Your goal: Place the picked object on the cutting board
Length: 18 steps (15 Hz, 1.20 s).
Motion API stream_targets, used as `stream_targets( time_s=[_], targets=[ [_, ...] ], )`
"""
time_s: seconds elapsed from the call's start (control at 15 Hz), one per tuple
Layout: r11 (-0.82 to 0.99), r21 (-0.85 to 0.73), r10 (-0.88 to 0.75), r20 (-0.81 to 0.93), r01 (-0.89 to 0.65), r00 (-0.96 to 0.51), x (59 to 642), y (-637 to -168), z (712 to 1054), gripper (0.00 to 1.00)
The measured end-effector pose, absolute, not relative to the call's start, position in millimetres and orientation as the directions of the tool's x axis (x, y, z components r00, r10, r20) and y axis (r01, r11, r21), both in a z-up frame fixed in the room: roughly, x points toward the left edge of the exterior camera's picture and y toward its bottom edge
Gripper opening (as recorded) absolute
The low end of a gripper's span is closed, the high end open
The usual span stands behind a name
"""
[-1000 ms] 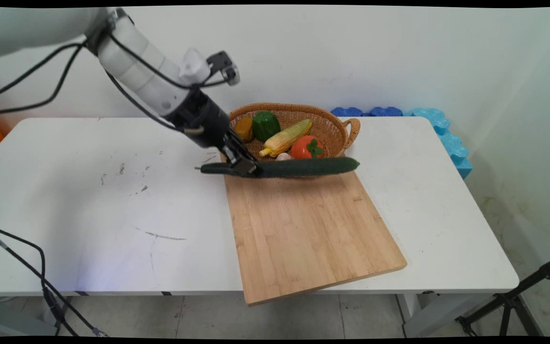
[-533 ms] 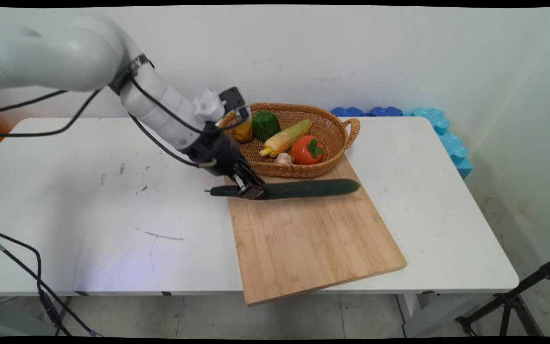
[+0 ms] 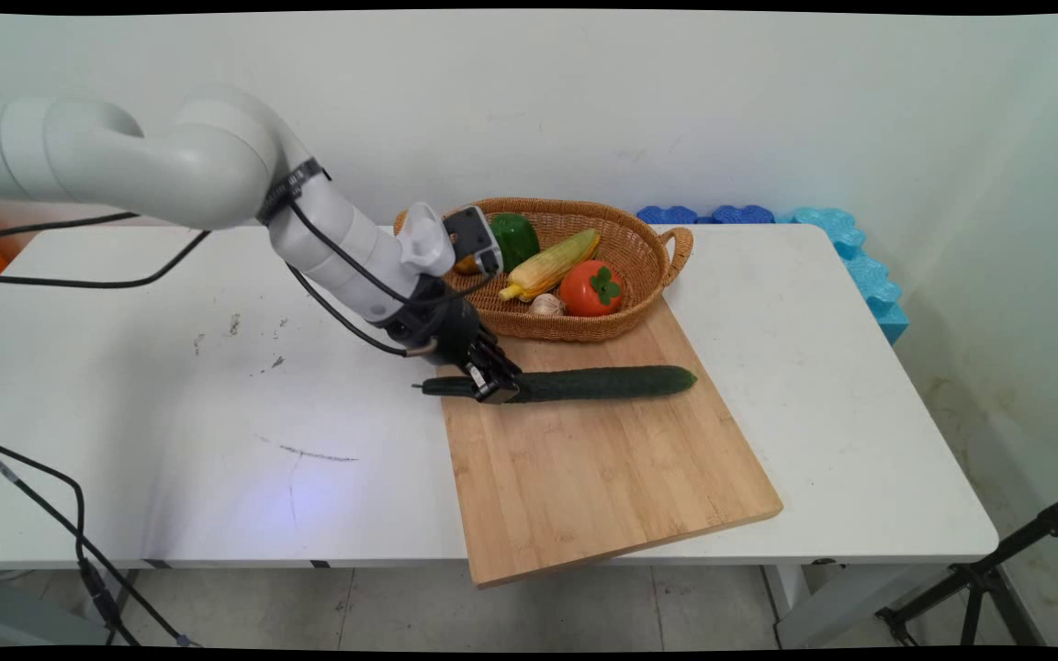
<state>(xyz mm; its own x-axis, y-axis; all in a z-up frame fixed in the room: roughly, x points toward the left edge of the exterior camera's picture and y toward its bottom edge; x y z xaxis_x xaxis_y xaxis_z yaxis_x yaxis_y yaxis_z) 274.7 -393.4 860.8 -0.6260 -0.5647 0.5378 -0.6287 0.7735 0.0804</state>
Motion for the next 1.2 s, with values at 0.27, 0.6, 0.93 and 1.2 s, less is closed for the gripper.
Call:
stream_targets(
  time_s=[0.27, 0.6, 0.93, 1.2],
  targets=[
    [0.777, 0.068, -0.557, 0.537, -0.626, -0.633, 271.5, -395.7, 846.8, 0.00],
    [0.781, 0.056, -0.547, 0.541, -0.622, -0.638, 268.8, -398.8, 834.7, 0.00],
    [0.783, 0.049, -0.540, 0.548, -0.620, -0.639, 266.6, -402.5, 827.4, 1.00],
    [0.783, 0.050, -0.537, 0.557, -0.619, -0.634, 265.0, -406.1, 825.2, 1.00]
  ],
)
